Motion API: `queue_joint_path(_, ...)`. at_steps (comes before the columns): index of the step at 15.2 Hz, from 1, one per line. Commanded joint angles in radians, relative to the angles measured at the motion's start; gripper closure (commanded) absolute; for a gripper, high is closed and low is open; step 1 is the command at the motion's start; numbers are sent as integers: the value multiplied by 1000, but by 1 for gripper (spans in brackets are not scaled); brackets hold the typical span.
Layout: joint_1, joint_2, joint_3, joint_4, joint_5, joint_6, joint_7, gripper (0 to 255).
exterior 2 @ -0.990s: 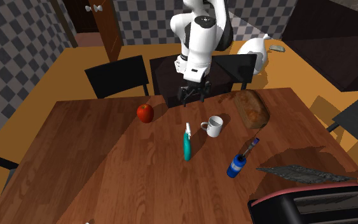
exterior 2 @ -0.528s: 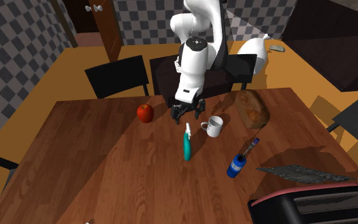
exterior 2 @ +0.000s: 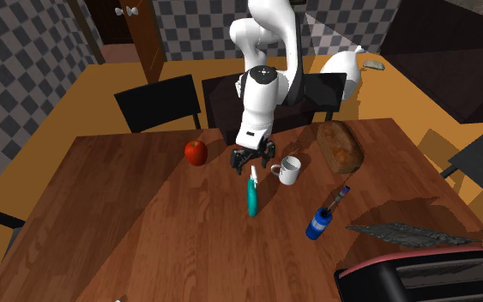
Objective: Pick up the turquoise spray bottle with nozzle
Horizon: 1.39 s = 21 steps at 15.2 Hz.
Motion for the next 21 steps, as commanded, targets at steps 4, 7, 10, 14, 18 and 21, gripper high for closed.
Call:
queue_joint_path(4, 1, 1, 0, -2, 0, 4, 1, 255)
queue_joint_path(7, 1, 1, 0, -2, 0, 4, 1, 255)
queue_joint_path(10, 0, 2, 0, -1, 0, 4, 1, 255)
queue_joint_path(14, 5, -35, -5, 6, -9, -39, 5, 255)
queue_joint_path(18, 9, -70, -10, 16, -19, -84, 10, 255)
queue_joint_path(21, 12, -94, -14, 25, -25, -118, 13, 255)
